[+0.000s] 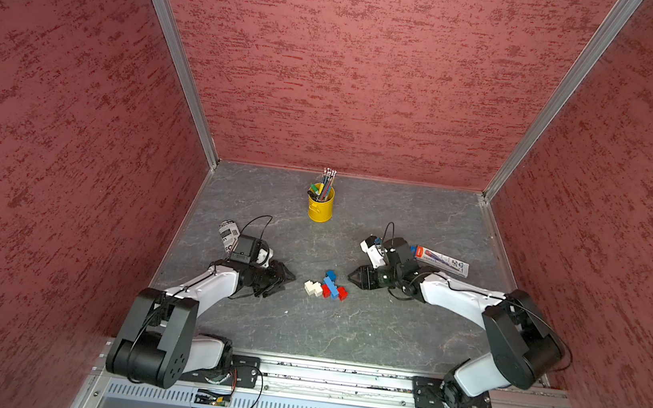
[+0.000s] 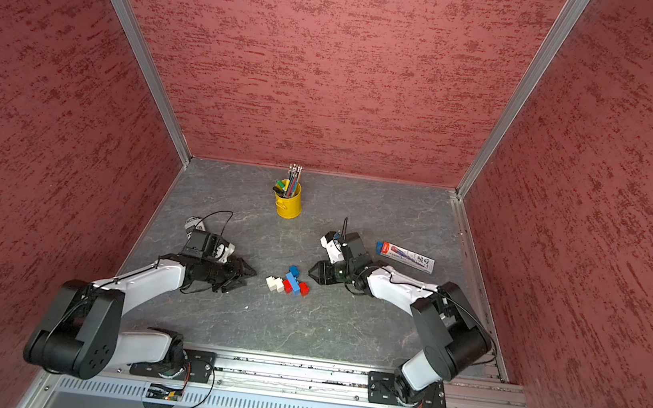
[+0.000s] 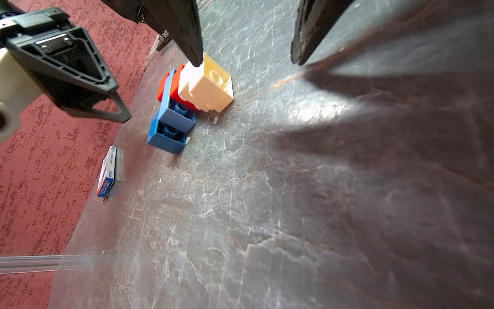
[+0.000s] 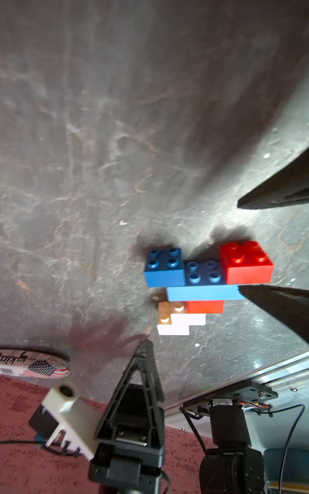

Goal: Assemble the letter y with lego
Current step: Adjust the lego brick at the center of the board.

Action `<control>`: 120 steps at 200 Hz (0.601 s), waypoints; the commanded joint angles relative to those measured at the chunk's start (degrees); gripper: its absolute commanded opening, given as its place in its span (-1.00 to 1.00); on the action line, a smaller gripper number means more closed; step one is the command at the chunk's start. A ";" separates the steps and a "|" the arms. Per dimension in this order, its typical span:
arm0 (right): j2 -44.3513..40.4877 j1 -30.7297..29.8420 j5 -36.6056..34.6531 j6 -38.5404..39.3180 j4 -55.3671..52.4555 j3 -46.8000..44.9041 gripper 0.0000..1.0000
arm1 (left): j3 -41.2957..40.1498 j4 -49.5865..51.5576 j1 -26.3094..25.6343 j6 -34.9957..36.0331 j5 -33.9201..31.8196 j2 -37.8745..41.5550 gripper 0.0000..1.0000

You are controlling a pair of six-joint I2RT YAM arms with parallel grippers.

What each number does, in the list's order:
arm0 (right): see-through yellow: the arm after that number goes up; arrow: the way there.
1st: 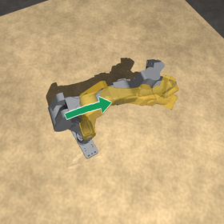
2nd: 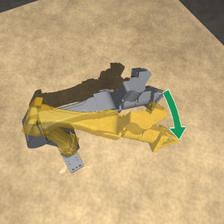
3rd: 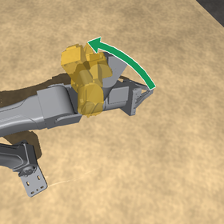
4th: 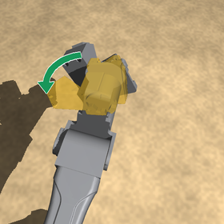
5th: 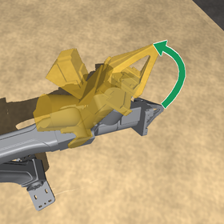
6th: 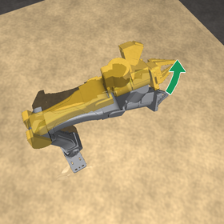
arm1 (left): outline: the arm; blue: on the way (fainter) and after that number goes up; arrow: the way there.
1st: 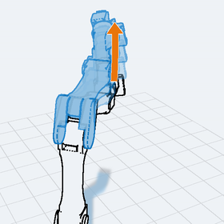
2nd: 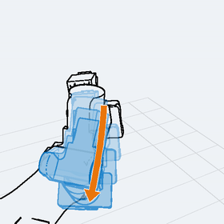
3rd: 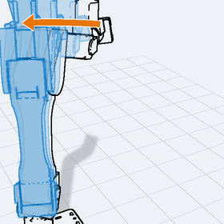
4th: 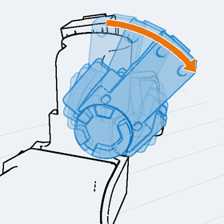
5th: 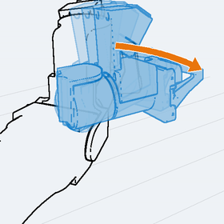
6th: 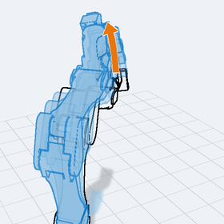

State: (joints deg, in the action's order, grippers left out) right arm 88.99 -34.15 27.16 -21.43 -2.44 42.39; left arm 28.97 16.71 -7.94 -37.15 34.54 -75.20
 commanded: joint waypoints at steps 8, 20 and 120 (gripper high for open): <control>-0.12 -3.11 -2.00 -4.76 2.82 -3.65 -0.16 | 1.70 -0.38 -0.38 1.89 0.87 -1.90 0.12; 0.65 -4.29 -2.04 -5.38 3.77 -4.46 -0.20 | 1.95 -0.59 -0.45 1.90 0.96 -2.27 0.12; 10.30 -4.83 -2.90 -4.42 7.77 0.54 -0.35 | 0.87 0.24 -0.62 0.66 -0.44 0.00 0.12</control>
State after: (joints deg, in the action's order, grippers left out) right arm 96.38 -39.18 26.59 -27.20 4.97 40.42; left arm 29.91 16.75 -8.38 -36.56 34.59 -76.84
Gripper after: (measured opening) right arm 0.327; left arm 0.561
